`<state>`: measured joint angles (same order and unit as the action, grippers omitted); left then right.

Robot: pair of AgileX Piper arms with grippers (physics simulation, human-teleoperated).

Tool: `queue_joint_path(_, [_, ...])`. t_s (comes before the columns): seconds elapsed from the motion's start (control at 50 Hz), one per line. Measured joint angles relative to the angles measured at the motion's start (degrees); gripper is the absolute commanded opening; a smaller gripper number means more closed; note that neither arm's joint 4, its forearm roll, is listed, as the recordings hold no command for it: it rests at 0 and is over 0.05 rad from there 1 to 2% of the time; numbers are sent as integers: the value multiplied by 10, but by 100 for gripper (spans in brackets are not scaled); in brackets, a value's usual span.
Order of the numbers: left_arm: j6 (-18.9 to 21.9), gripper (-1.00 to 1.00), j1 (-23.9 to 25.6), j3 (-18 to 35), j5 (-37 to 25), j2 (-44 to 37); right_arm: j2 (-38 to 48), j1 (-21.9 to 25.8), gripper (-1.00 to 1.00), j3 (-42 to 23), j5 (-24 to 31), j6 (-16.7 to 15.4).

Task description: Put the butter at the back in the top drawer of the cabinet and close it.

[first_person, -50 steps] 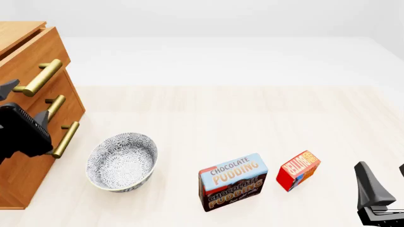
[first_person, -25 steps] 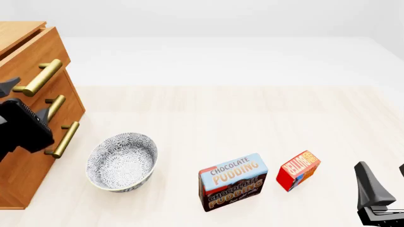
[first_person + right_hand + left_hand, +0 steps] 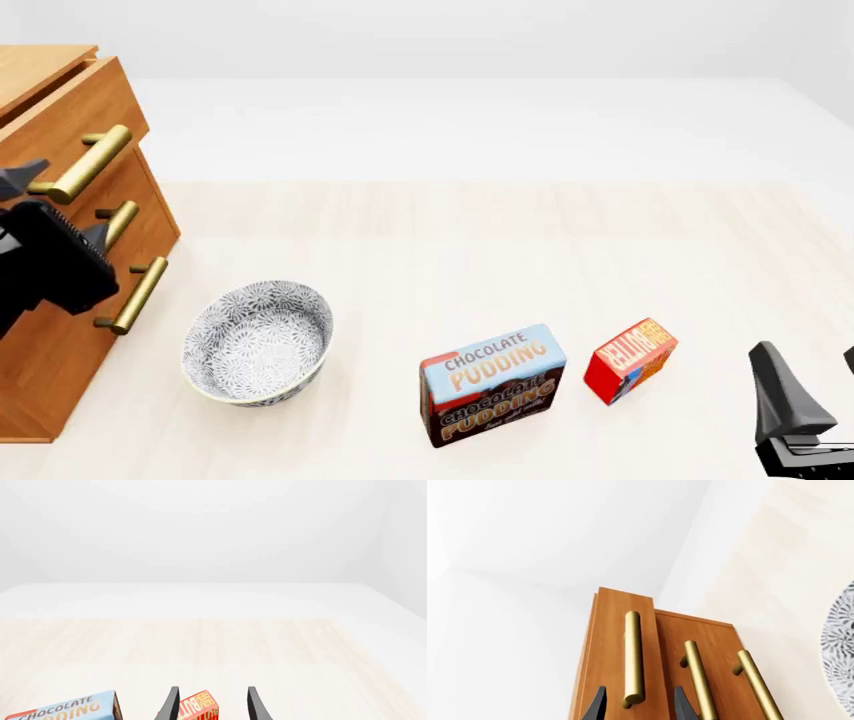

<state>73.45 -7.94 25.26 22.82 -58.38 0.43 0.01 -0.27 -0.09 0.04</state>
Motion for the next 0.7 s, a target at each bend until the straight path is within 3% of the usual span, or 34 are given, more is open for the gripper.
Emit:
queue_joint_path(0.64, [0,100,-13,8,19,-33,0,0,100,0,0,0])
queue_joint_path(0.66, [-1,-100,-15,8,18,-33,0,0,100,0,0,0])
queue_joint_path(0.7, [-1,-100,-14,13,23,-30,0,0,100,0,0,0])
